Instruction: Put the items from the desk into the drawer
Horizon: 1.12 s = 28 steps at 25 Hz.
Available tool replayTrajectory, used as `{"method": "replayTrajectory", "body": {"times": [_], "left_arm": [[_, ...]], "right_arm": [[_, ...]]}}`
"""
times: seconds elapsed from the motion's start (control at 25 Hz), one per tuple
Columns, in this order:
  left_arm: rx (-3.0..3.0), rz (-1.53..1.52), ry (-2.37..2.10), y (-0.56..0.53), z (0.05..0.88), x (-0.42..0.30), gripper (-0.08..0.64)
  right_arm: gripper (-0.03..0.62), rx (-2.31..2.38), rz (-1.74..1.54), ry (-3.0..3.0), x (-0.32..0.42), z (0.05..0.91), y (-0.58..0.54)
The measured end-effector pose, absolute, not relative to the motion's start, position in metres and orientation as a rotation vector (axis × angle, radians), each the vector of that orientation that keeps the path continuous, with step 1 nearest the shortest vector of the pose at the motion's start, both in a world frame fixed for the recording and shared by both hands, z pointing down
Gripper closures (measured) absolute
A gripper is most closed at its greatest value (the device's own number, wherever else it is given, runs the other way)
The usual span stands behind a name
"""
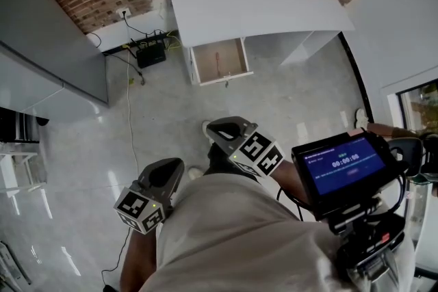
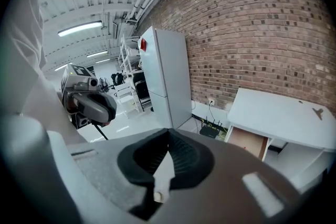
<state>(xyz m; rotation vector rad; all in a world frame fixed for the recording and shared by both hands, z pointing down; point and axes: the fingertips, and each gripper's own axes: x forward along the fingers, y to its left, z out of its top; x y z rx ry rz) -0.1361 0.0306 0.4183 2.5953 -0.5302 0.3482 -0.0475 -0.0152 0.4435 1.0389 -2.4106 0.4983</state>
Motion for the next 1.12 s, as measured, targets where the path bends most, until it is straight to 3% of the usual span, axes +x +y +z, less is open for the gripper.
{"method": "replayTrajectory", "body": {"times": [1.12], "left_arm": [[2.576, 0.355, -0.521, 0.0382, 0.4205, -0.1319, 0.540]], "right_arm": [[0.591, 1.003, 0.473, -2.428, -0.0512, 0.4398, -0.0097]]}}
